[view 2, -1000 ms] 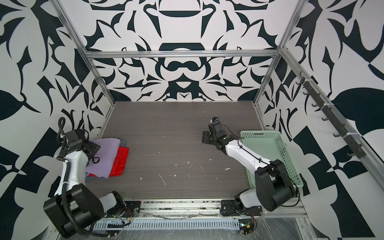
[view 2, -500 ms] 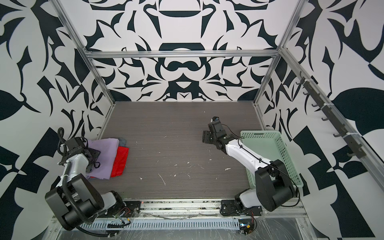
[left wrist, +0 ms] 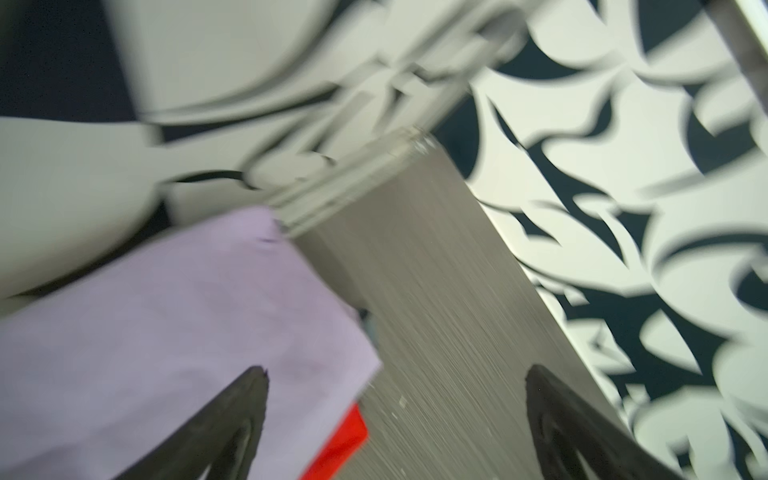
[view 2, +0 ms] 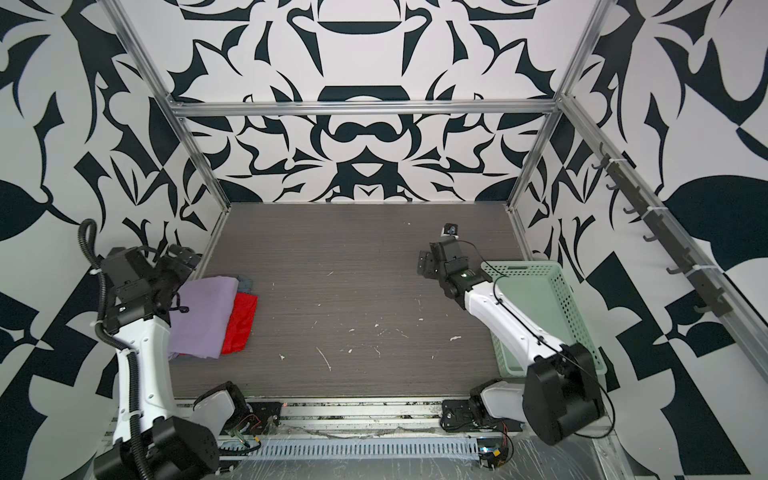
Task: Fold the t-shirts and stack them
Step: 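Open the left gripper and draw it back from the stack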
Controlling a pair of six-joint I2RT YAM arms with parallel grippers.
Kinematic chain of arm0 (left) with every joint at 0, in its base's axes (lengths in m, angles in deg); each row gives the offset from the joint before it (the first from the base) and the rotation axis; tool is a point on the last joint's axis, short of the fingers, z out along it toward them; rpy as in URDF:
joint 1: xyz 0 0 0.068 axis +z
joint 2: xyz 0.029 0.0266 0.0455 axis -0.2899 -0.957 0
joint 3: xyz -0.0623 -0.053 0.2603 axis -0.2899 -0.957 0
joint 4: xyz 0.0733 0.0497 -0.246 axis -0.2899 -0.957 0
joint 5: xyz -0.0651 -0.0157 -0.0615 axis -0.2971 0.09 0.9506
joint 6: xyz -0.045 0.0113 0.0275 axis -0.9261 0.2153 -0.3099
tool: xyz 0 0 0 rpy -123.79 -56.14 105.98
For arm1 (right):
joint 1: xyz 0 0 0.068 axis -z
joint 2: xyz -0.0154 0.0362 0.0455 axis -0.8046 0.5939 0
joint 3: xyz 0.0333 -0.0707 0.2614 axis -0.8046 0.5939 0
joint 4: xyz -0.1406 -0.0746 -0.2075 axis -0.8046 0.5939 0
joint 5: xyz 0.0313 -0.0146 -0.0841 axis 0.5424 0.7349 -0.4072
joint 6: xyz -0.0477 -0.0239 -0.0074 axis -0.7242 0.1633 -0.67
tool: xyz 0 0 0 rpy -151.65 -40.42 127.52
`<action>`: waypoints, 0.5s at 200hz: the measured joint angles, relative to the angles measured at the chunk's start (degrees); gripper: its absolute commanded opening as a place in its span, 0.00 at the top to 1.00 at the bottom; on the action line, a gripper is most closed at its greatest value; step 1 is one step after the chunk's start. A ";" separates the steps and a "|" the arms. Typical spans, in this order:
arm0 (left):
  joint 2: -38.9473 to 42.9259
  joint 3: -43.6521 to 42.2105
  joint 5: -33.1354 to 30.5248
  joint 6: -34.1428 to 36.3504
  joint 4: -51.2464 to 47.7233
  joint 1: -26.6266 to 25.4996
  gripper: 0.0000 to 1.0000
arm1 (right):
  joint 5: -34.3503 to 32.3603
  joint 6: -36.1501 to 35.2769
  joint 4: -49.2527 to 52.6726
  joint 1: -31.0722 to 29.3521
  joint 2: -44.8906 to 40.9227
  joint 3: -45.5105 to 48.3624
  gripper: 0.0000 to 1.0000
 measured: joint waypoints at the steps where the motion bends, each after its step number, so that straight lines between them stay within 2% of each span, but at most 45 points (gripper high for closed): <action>1: 0.00 0.00 0.13 0.09 0.04 -0.17 0.01 | -0.09 -0.07 -0.02 0.04 -0.15 -0.02 0.01; 21: -0.96 -1.66 0.09 3.48 5.03 -7.87 0.01 | -3.54 -1.57 -0.61 2.71 -4.83 1.11 0.01; 42: -3.45 -5.27 0.04 7.21 12.04 -13.16 0.01 | -6.91 -3.21 -0.70 5.16 -9.31 3.65 0.01; 100: -8.37 -19.56 -2.40 14.69 29.62 -14.16 0.01 | -13.42 -5.38 -2.43 11.10 -16.44 16.65 0.01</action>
